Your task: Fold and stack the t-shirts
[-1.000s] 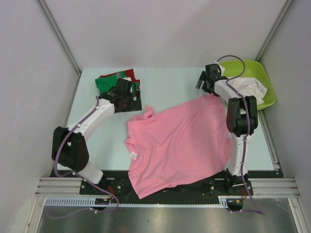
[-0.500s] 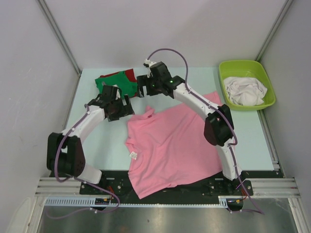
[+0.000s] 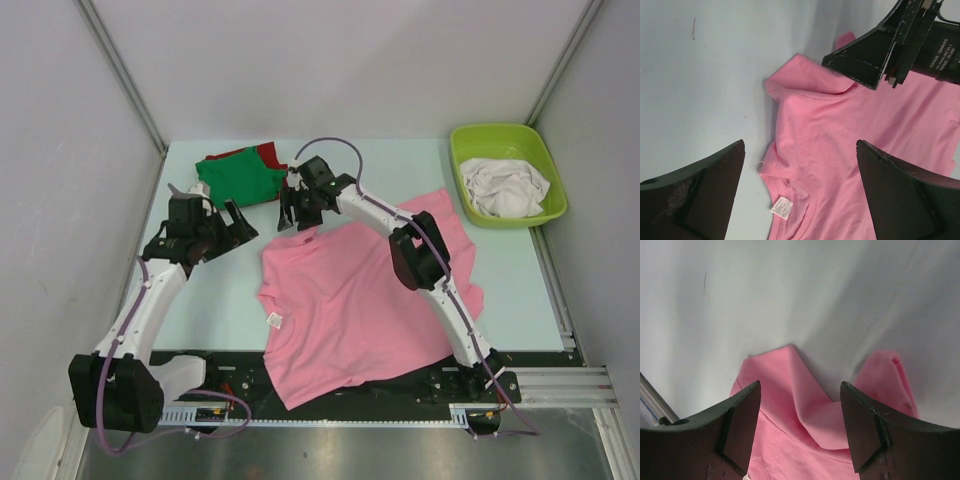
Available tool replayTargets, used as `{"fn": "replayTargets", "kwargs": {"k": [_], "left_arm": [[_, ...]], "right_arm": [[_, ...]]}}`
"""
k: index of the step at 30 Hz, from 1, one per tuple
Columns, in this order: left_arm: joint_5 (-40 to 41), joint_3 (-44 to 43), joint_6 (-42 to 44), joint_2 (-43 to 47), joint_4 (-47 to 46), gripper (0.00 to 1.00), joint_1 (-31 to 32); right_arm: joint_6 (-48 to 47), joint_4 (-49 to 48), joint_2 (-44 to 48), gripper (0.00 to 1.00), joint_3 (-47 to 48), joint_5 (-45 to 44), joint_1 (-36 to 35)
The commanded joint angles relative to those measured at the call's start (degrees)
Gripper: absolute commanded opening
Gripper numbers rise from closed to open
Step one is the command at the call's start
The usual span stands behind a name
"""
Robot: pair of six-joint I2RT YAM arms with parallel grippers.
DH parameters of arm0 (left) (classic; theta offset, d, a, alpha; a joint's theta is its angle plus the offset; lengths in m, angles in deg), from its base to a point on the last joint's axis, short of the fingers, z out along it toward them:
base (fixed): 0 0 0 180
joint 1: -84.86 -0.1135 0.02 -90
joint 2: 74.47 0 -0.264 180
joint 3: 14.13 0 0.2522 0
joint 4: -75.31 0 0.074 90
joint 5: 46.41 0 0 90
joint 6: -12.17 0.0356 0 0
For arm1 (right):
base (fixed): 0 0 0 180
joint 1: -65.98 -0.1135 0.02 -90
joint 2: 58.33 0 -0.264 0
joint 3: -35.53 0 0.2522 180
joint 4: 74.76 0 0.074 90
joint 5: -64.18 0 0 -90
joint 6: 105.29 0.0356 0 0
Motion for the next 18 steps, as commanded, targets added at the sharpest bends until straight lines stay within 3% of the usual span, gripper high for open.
{"fn": "replayTargets", "kwargs": {"k": [1, 5, 10, 13, 14, 15, 17, 18], "left_arm": [[-3.62, 1.45, -0.9, 1.85, -1.54, 0.97, -1.56], [-5.11, 3.12, -1.07, 1.94, -2.6, 0.97, -2.0], [-5.81, 4.0, -1.34, 2.28, -3.56, 0.98, -2.09], [-6.08, 4.35, -1.6, 2.72, -3.65, 0.98, -2.18], [-6.34, 4.53, -1.69, 2.81, -3.65, 0.97, -2.18], [-6.52, 4.7, -1.77, 2.99, -3.91, 0.97, -2.18], [-6.7, 5.05, -1.77, 3.43, -3.92, 0.97, -2.18], [-6.7, 5.14, -1.77, 3.6, -3.91, 0.97, -2.18]], "right_arm": [[-0.21, 0.75, -0.3, 0.68, 1.86, 4.68, -1.16], [-2.49, 3.3, -1.35, 0.67, 1.78, 5.13, -1.51], [-6.36, 7.86, -1.18, 0.56, 0.64, 3.02, -2.04], [-9.08, 9.45, -0.48, 0.35, -0.77, 0.74, -2.74], [-10.31, 9.81, -0.13, 0.19, -0.94, -1.44, -3.18], [-11.01, 10.33, 0.14, 0.12, -1.12, -2.68, -3.45], [-12.68, 11.13, 0.92, 0.0, -1.65, -6.8, -4.67], [-13.04, 11.22, 1.36, 0.0, -2.17, -8.05, -4.94]]}}
